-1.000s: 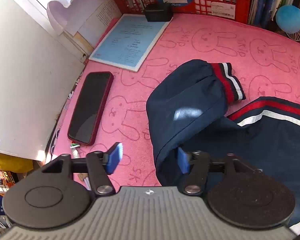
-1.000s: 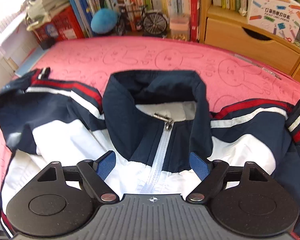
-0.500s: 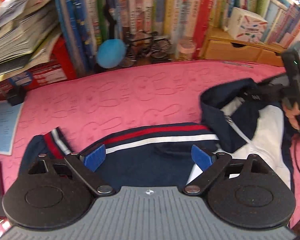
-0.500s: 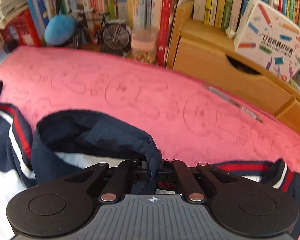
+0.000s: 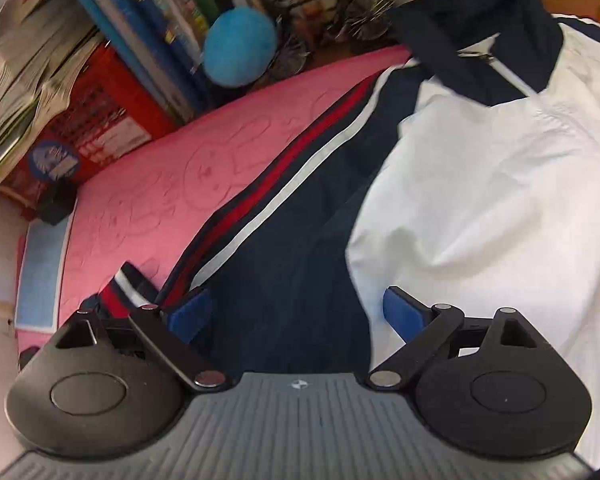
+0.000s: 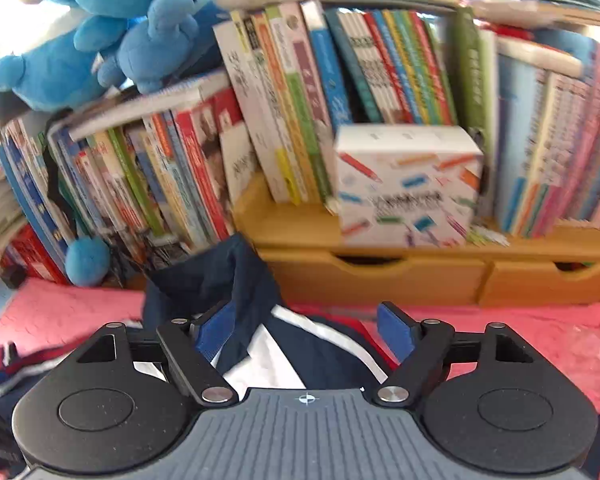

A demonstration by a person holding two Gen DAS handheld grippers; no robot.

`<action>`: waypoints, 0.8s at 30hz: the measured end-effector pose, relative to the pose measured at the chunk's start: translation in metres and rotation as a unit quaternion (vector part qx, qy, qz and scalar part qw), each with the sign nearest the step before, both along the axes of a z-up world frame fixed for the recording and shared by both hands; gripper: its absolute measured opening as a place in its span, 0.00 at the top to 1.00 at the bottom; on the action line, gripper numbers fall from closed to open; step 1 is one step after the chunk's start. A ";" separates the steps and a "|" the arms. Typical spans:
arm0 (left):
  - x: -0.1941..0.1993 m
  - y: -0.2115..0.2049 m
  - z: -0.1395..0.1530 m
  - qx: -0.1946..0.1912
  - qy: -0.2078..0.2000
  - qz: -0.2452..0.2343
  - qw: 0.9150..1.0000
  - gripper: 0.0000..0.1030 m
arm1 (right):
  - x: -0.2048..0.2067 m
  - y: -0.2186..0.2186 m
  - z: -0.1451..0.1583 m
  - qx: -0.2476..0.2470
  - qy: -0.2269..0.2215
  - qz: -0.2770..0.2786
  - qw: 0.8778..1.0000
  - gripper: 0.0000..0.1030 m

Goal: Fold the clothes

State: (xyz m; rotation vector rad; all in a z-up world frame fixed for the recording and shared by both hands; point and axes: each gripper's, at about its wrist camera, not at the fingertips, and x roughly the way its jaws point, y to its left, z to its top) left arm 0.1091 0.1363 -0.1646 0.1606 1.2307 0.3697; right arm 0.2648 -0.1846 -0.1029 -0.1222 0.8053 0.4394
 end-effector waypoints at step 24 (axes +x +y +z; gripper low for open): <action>-0.083 0.013 0.054 -0.035 -0.018 0.053 0.998 0.04 | -0.115 -0.151 -0.011 0.007 0.183 -0.134 0.974 0.36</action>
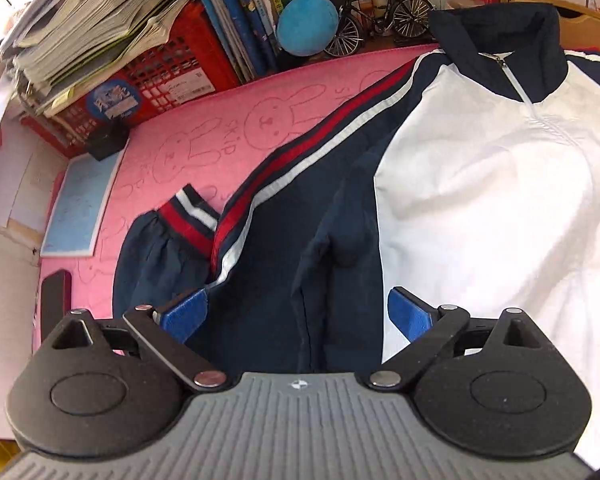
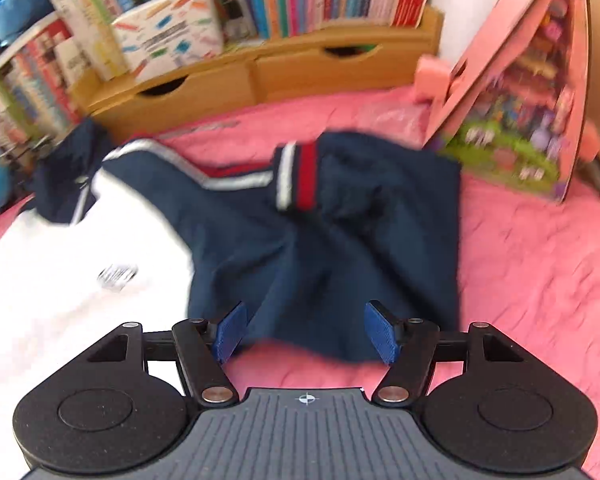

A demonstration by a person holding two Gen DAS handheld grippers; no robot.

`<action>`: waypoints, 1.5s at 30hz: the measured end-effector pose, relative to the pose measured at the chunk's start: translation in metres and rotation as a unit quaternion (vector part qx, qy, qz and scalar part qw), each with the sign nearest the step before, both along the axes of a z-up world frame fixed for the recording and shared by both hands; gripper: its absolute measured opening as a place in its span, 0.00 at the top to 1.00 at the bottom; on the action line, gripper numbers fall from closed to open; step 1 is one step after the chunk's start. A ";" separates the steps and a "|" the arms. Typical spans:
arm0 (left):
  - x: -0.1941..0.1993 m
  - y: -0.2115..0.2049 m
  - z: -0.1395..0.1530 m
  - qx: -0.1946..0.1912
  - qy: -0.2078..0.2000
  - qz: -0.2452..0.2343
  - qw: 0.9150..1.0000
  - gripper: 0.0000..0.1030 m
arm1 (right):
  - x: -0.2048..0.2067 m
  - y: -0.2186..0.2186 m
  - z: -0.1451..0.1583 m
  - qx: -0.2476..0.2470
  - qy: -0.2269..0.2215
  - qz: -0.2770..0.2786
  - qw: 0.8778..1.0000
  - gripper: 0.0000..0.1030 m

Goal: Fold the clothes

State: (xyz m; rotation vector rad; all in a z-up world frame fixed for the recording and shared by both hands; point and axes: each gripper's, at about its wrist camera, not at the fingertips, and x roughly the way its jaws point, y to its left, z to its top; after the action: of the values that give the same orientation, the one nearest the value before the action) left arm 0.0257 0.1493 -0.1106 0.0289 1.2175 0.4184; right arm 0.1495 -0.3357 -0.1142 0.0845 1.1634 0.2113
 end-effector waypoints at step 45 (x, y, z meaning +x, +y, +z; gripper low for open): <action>-0.047 0.074 0.009 0.136 -0.036 0.042 0.989 0.00 | -0.161 0.179 0.029 -0.169 -0.038 0.222 0.959 0.22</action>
State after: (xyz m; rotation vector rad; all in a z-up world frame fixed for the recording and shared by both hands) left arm -0.0210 0.2232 -0.1020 0.1963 1.0857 0.6524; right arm -0.0117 -0.1567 -0.0852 -0.4880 1.1158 0.4044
